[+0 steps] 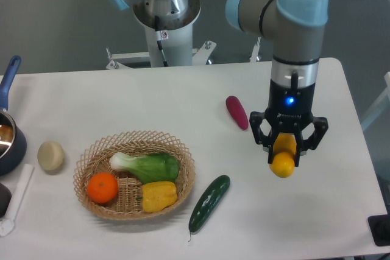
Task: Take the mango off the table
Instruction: 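Lift the gripped mango up off the table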
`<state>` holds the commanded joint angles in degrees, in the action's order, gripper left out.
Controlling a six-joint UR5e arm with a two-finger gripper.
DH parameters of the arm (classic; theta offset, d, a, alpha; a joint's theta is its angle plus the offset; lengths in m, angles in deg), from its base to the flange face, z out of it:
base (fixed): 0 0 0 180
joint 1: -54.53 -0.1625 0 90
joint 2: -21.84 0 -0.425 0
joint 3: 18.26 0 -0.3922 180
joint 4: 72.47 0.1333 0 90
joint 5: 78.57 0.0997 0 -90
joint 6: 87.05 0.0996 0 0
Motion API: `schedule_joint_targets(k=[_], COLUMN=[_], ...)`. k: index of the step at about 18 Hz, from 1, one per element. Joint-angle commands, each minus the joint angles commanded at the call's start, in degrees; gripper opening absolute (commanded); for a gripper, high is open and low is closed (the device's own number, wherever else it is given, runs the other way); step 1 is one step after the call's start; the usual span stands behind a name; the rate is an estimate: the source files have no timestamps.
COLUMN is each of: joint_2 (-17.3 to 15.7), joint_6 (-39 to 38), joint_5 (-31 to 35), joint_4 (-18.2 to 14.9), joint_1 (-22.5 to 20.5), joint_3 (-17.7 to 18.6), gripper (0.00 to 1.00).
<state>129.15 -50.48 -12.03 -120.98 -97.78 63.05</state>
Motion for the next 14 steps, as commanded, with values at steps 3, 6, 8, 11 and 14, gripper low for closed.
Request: schedule_joint_targets(k=[3,6,8,11,14], joint_2=[0.1,0.1,0.1,0.1,0.1], joint_6=[-2.0,-2.1,-2.1,-1.9,-1.9], joint_5=[-0.5,-0.9,-0.9,-1.0,-1.2], joint_4=[0.0,0.0,0.0,0.0,0.0], joint_1=[0.3,0.4,0.4,0.4,0.2], joint_3=[-1.2,-1.2,-1.2,-1.1,-1.2], gripper=[0.34,0.34,0.34,0.34,0.34])
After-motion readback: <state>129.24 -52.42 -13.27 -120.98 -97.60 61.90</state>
